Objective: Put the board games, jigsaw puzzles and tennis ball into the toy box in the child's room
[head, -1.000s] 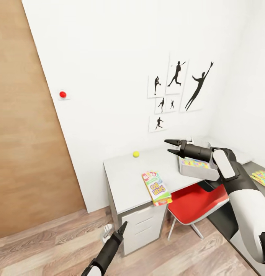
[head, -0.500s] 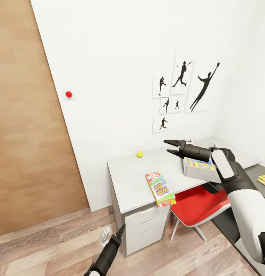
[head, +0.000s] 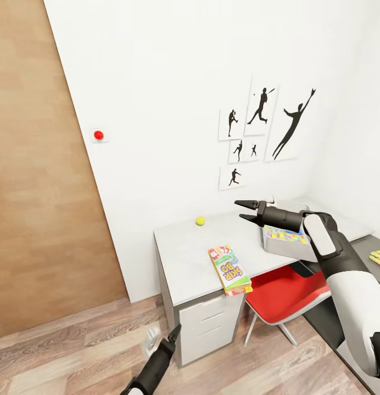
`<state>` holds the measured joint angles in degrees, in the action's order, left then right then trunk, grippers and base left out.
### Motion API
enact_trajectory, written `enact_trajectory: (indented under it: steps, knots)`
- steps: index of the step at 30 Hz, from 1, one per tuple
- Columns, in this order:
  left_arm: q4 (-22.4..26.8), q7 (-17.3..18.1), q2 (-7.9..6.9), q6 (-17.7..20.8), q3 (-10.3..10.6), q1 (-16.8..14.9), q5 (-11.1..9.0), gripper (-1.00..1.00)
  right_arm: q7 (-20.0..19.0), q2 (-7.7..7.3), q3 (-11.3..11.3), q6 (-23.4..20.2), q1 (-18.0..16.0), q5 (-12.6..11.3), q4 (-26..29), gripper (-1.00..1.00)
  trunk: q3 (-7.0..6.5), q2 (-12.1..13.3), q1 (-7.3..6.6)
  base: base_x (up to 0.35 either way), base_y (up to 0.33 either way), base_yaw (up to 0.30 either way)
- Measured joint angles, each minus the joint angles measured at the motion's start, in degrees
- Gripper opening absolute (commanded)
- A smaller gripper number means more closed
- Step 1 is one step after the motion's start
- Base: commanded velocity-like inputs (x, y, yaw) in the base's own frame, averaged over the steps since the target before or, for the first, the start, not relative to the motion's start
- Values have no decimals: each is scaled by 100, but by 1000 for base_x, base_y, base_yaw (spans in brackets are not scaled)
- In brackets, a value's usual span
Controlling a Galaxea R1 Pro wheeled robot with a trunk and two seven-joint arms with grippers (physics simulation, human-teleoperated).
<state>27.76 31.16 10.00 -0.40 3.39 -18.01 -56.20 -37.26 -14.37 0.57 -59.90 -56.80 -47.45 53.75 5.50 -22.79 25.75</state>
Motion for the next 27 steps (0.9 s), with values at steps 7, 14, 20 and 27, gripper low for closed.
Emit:
enact_trajectory:
  steps: [7, 14, 20, 27]
  knots:
    - [-27, -56, 0, 898, 30, -39, 106, 100, 0, -1, -1, 0, 0, 0, -2, 100, 0, 0, 0, 0, 0, 0]
    - [-7, -71, 0, 1088, 390, -49, 190, 100, 0, -1, -1, 0, 2, 0, -3, 100, 0, 0, 0, 0, -3, 0]
    - [-7, -73, 0, 1106, 459, -49, 195, 100, 1, 0, -1, -1, 5, 7, -10, 100, 0, 0, -1, 47, -133, 0]
    - [-8, -73, 0, 1107, 467, -49, 193, 100, -1, -1, -1, 0, 9, 8, -11, 100, 0, -1, 0, 36, -41, 0]
